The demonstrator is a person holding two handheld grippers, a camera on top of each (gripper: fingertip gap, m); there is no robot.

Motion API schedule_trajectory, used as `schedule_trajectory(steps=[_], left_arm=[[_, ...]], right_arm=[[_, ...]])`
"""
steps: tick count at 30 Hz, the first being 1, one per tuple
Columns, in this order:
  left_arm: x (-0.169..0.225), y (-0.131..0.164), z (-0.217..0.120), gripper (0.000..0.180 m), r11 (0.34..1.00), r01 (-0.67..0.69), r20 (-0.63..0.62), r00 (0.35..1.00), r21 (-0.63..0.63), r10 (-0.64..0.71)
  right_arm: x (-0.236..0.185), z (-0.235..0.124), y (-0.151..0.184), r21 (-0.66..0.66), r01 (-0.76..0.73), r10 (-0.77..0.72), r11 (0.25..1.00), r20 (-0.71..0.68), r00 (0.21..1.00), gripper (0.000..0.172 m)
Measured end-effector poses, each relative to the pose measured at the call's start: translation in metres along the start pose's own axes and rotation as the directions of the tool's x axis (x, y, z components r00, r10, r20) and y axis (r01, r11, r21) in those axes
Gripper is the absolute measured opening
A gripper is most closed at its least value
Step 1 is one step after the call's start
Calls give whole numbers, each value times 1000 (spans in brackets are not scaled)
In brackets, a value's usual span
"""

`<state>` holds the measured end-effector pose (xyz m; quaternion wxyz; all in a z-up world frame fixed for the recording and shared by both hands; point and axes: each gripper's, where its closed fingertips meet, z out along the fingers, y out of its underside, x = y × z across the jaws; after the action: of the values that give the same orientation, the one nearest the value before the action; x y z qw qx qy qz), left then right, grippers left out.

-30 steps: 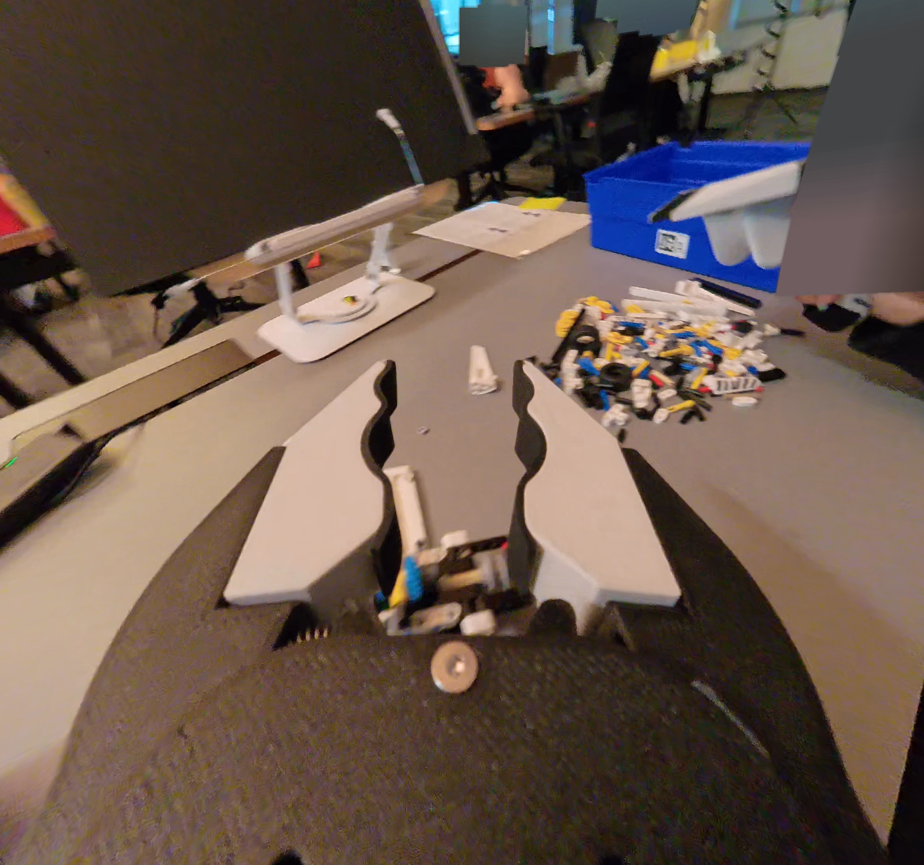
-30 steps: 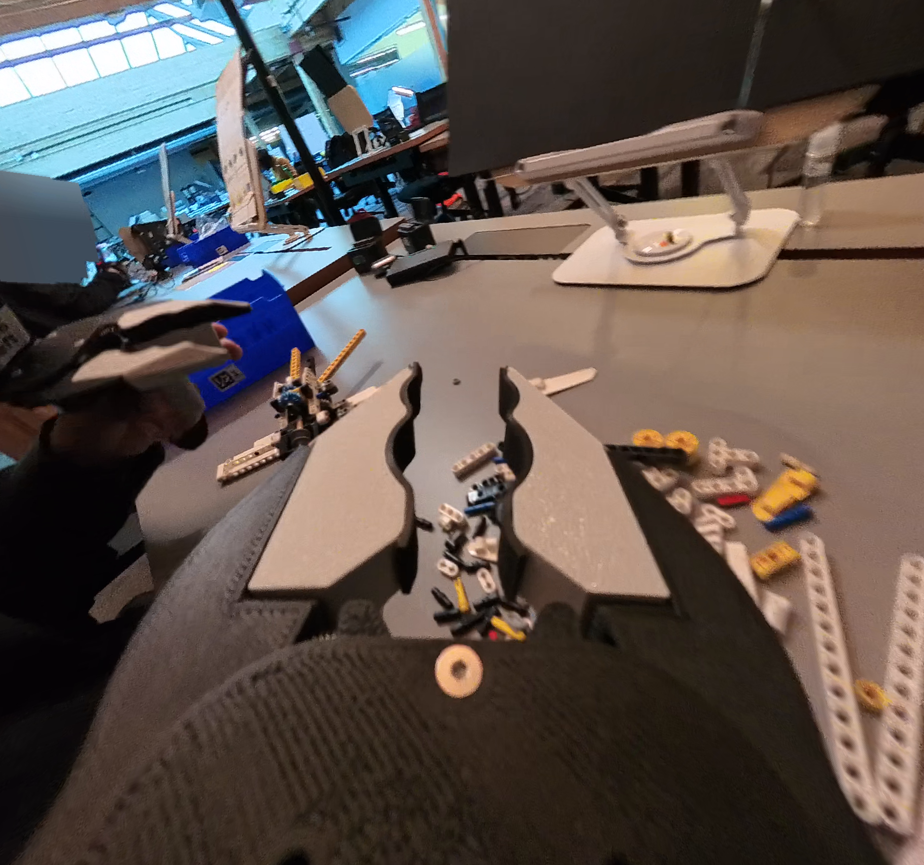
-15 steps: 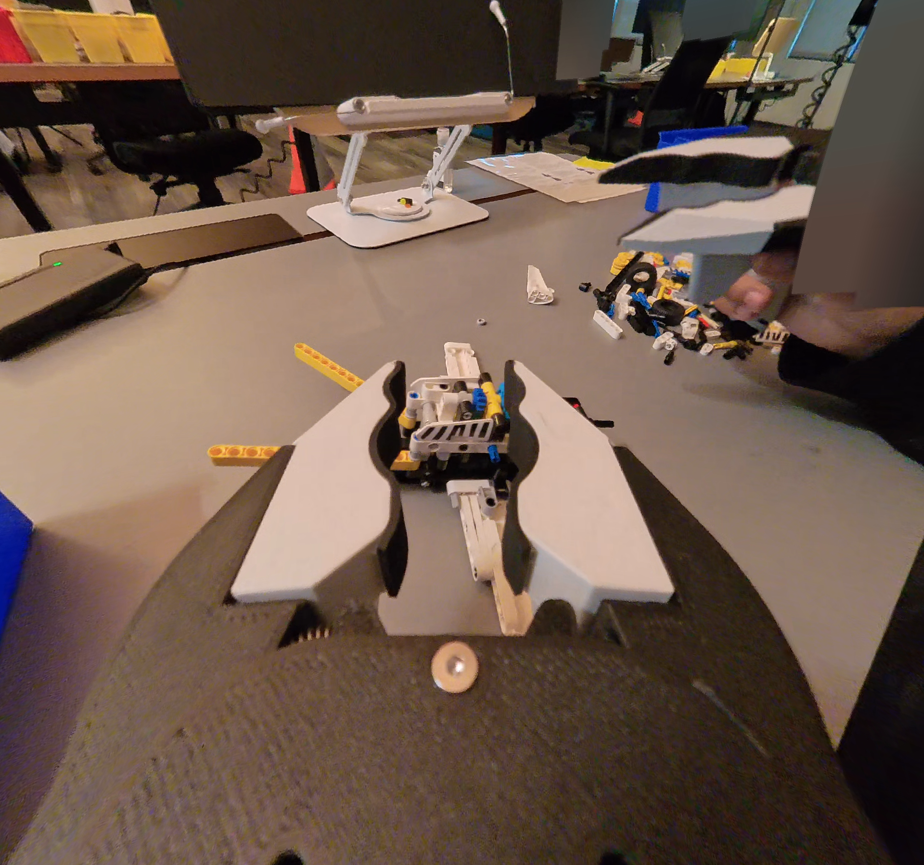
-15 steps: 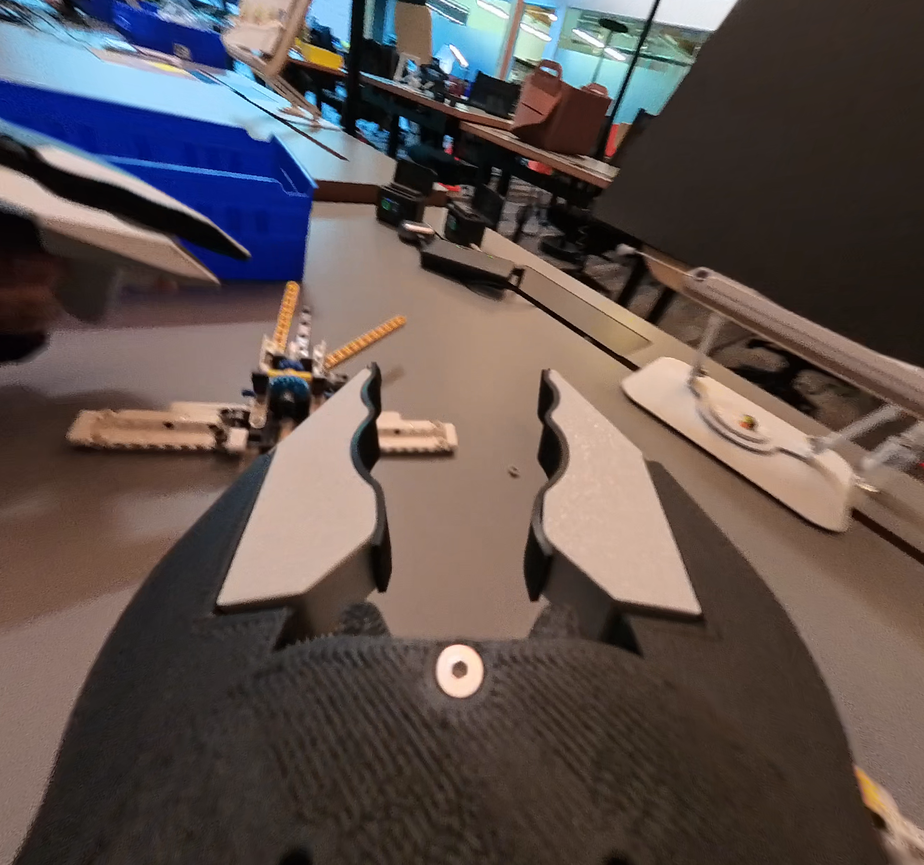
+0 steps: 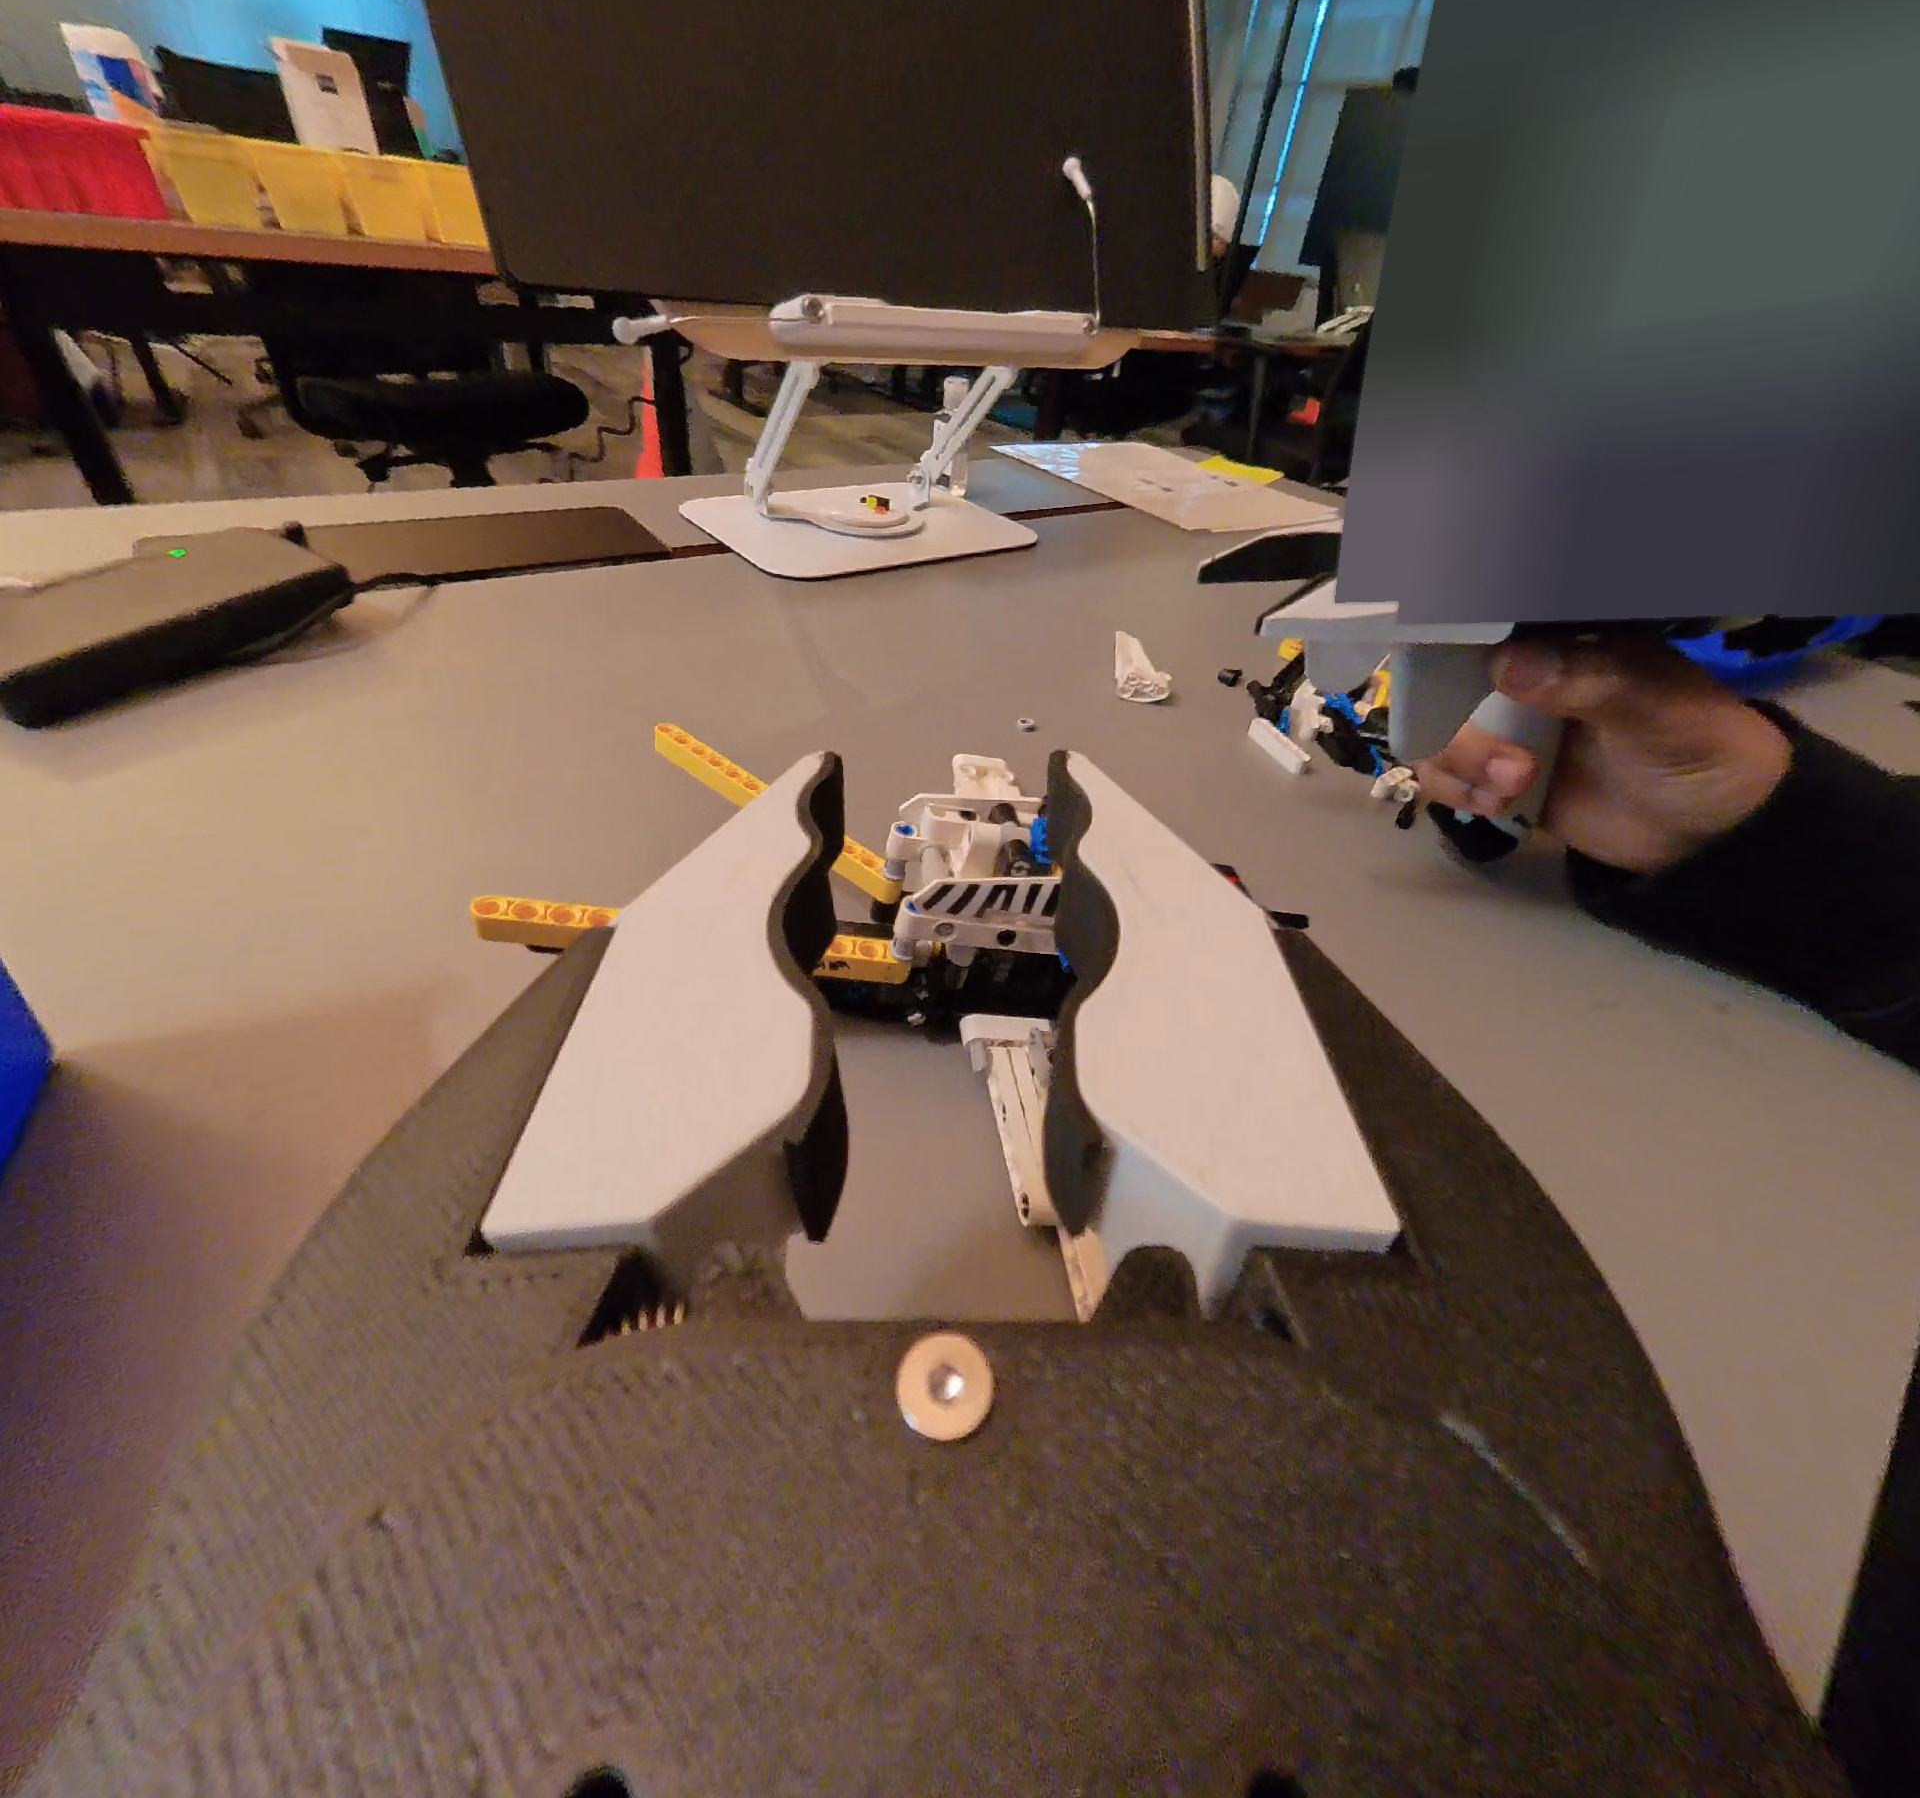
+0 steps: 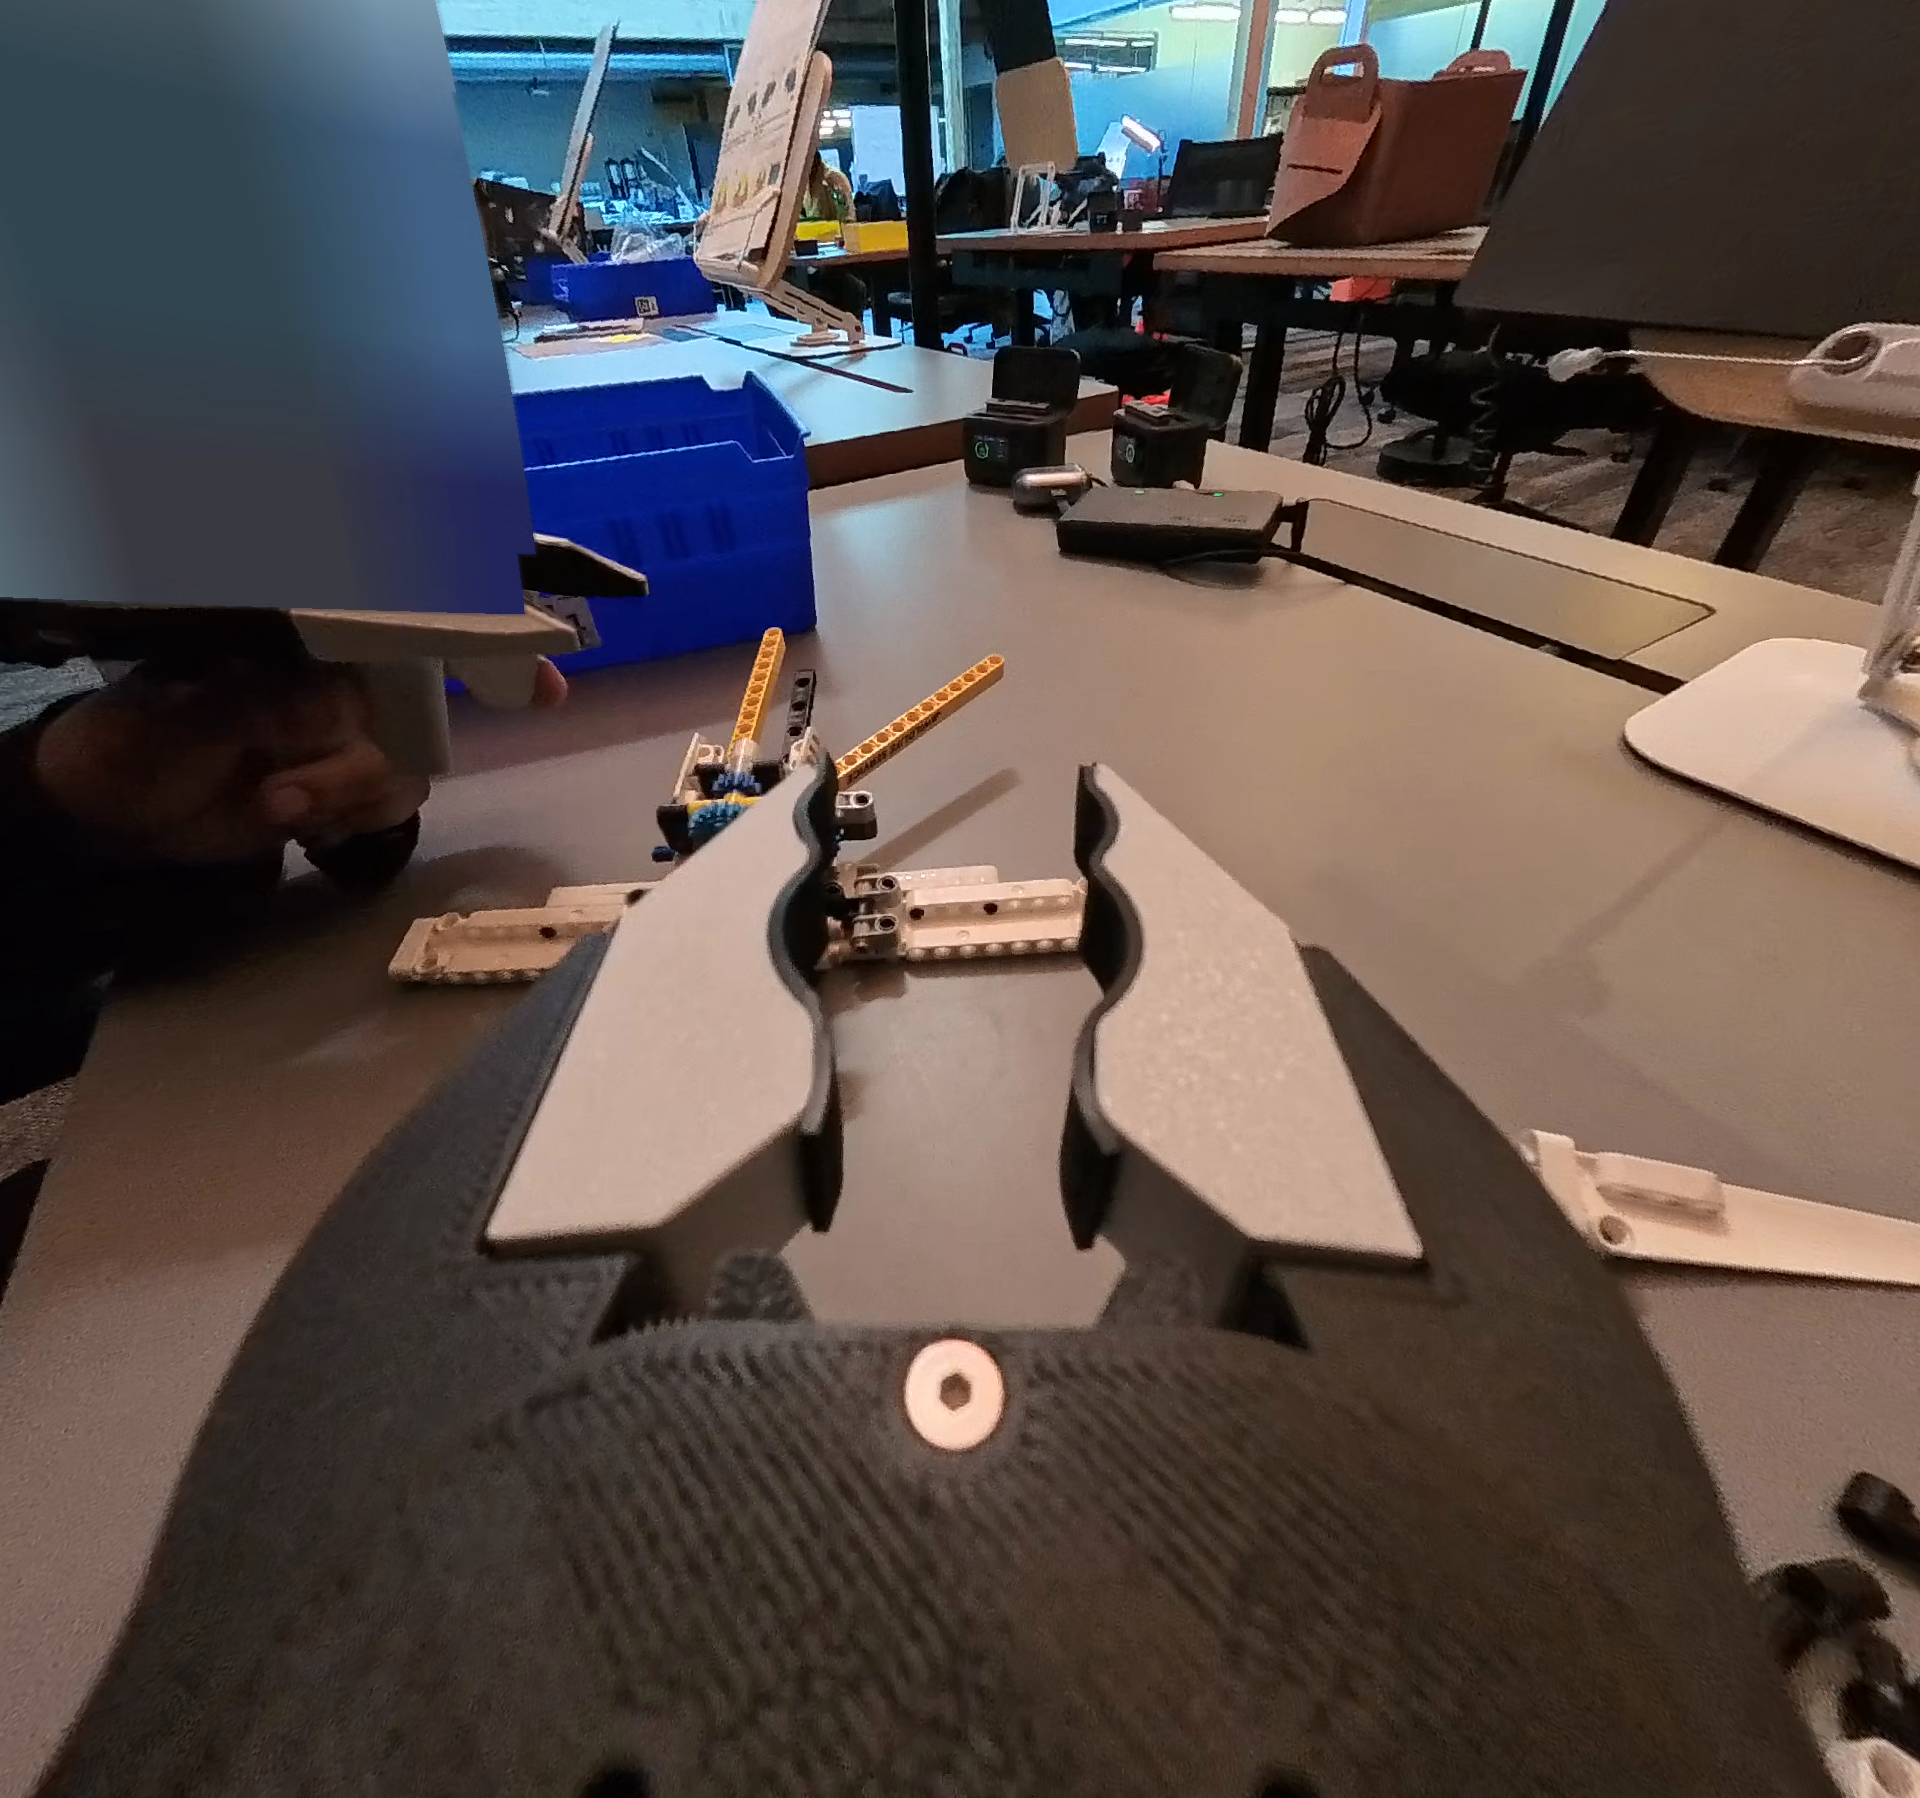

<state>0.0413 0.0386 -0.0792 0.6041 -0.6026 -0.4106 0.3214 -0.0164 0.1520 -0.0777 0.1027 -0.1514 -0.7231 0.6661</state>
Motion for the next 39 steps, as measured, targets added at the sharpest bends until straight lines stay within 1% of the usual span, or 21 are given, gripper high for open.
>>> schedule_trajectory(steps=[2,4,6,8,9,10,12,15,17,19,21,23,26,28,30,32,35,39], left_arm=[[-1,0,-1,34,999,53,-35,998,5,-52],[-7,-1,-2,20,993,115,-43,992,14,-114],[-5,-4,-4,0,989,143,-86,987,40,-139],[-7,-9,-6,0,985,150,-69,987,84,-144],[-8,-11,-7,0,986,129,-46,991,107,-125],[-9,-14,-8,0,986,95,-15,995,136,-94],[-11,-23,-13,0,979,-7,62,998,201,-6],[-10,-28,-18,0,955,-180,163,976,234,144],[-6,-28,-18,0,948,-220,172,968,229,183],[-5,-28,-19,0,948,-222,171,968,229,186],[-7,-28,-20,0,954,-191,160,975,229,157],[-8,-28,-21,0,960,-153,137,983,236,123],[-9,-27,-23,0,969,-75,80,995,234,58],[-8,-23,-22,0,977,13,18,1000,212,-17],[-10,-21,-21,0,973,111,-40,994,200,-105],[-12,-19,-21,0,966,179,-79,983,186,-167],[-13,-18,-19,0,966,191,-88,980,176,-178],[-12,-18,-19,0,967,187,-88,981,171,-174]], right_arm=[[-1,1,2,-10,0,0,1000,3,1000,44],[-1,1,2,-14,11,-11,1000,0,1000,44],[-1,2,4,-20,27,-27,999,-6,1000,42],[-2,3,6,-36,40,-41,999,-7,999,42],[-2,2,9,-55,47,-48,997,-6,999,38],[-2,2,13,-81,53,-53,995,2,999,27],[-7,1,14,-84,51,-48,995,41,998,17],[-10,-1,5,-22,39,-37,999,66,997,18],[-8,-3,-1,18,62,-63,998,46,997,18],[-6,-4,-7,48,103,-104,993,13,994,18],[-7,-5,-10,66,143,-143,988,-5,990,19],[-8,-5,-11,64,168,-167,984,-20,986,24],[-3,-5,-11,56,185,-182,981,-60,982,37],[1,-6,-14,70,178,-171,982,-93,981,51],[6,-7,-15,75,167,-158,983,-113,981,61],[9,-8,-14,64,152,-144,986,-123,982,68],[11,-8,-12,52,140,-133,989,-125,983,70],[11,-7,-11,41,150,-144,988,-129,981,69]])
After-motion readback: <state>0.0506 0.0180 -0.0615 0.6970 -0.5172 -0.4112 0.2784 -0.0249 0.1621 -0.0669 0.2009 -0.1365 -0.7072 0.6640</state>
